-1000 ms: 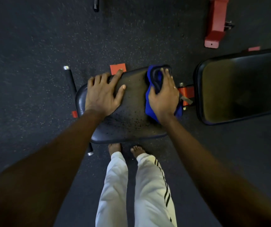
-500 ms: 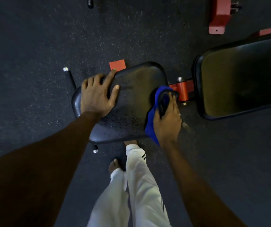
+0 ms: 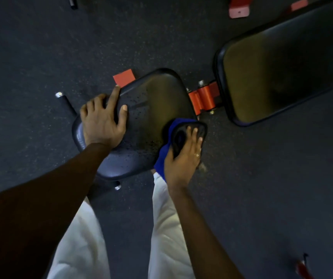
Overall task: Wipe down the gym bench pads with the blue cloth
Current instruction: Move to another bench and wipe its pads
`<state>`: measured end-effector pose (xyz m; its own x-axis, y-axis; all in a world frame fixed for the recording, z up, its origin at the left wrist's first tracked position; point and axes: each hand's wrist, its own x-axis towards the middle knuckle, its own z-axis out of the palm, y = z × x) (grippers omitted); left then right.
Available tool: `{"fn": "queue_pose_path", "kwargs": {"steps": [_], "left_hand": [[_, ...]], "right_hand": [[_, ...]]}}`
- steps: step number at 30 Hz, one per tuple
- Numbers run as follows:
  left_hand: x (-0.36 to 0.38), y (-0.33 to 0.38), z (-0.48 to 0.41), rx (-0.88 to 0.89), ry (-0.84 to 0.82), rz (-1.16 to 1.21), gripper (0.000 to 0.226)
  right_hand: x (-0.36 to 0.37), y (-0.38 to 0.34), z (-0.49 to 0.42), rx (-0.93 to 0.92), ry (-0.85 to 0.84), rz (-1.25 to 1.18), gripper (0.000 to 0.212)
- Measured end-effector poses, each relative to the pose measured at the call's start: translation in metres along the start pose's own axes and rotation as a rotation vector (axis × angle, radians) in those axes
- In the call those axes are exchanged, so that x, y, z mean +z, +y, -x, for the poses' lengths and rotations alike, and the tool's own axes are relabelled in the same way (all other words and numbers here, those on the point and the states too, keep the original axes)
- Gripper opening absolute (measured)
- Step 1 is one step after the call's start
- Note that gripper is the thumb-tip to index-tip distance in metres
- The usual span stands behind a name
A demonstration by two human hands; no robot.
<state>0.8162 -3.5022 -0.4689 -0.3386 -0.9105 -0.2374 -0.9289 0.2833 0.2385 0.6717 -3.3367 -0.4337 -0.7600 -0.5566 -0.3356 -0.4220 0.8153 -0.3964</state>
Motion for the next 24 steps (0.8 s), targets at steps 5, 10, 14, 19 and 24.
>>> {"fn": "queue_pose_path", "kwargs": {"steps": [5,10,14,19,24], "left_hand": [[-0.001,0.0,0.0,0.017,-0.012,0.038,0.057],[-0.004,-0.019,0.002,0.182,-0.1,0.039,0.064],[-0.017,-0.062,-0.002,0.427,-0.199,0.055,0.072],[-0.019,-0.077,0.023,0.278,-0.199,0.161,0.068],[-0.013,-0.084,0.018,0.328,-0.174,0.223,0.068]], "right_hand": [[0.008,-0.002,-0.022,0.144,0.128,-0.184,0.071],[0.029,-0.029,0.005,0.329,0.28,-0.209,0.067],[0.061,-0.041,0.082,0.108,0.152,-0.188,0.07],[0.053,-0.03,0.057,0.168,0.238,-0.267,0.067],[0.06,-0.051,0.03,0.389,0.372,-0.223,0.068]]}}
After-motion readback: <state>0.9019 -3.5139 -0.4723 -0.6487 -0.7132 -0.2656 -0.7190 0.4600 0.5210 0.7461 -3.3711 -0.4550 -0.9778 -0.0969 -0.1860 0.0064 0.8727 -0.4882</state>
